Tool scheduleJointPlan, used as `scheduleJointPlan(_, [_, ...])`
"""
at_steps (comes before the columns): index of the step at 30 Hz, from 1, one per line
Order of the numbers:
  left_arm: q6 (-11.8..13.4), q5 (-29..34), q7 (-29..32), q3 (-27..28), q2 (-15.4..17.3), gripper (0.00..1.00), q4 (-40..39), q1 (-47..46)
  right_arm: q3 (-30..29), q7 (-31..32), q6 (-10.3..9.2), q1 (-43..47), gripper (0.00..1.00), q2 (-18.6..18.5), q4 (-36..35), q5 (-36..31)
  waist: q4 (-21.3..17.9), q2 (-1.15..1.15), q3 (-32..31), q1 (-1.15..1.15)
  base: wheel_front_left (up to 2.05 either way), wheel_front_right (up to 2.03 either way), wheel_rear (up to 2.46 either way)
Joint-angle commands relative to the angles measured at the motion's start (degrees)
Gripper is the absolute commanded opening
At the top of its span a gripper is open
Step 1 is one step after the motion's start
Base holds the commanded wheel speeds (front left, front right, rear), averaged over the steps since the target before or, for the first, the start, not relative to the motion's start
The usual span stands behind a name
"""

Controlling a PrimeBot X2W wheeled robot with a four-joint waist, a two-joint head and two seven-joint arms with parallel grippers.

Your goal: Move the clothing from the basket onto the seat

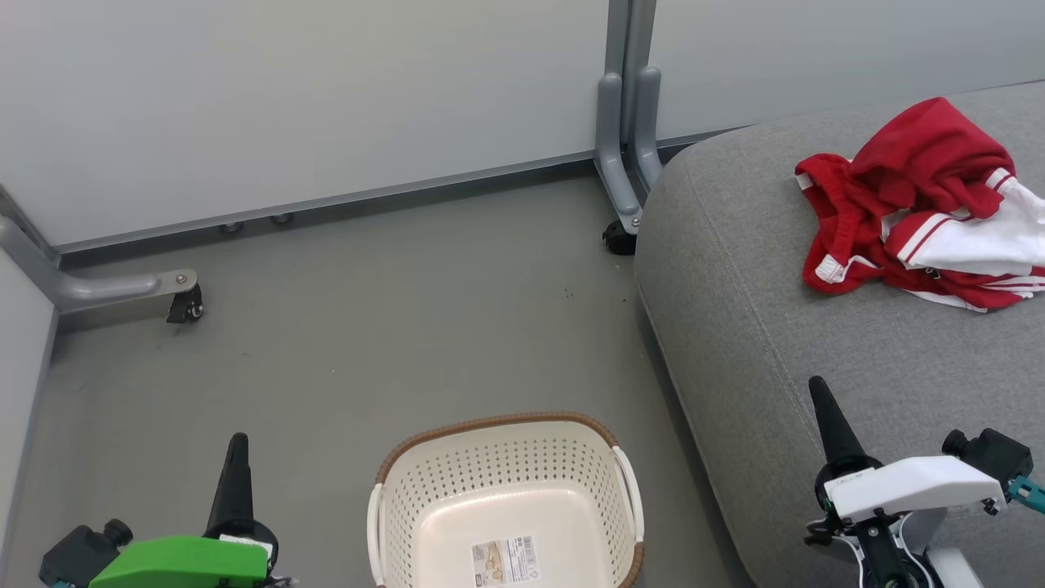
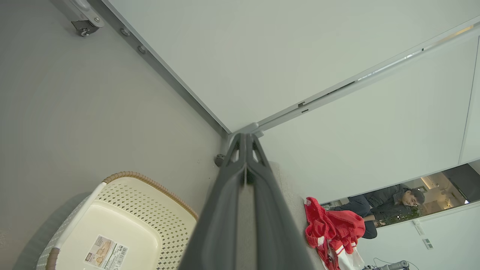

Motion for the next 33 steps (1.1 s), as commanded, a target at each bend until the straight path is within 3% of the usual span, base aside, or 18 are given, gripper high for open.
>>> scheduleJointPlan(1, [-0.5, -1.8, 0.4, 0.5, 0.4, 0.0, -0.1, -1.8, -0.5, 0.4, 0.02, -1.5, 0.0, -0.1, -0.3, 1.8, 0.1, 0.0, 0.1, 0.0, 0.0, 0.0, 0.0])
scheduleJointPlan(33, [-1.4, -17.2, 4.9, 2.8, 0.2, 0.0, 2.3, -6.0, -4.5, 5.0, 0.02, -3.4, 0.0, 0.3, 1.4, 18.4, 1.3, 0.0, 1.0, 0.0, 0.0, 0.0, 0.0])
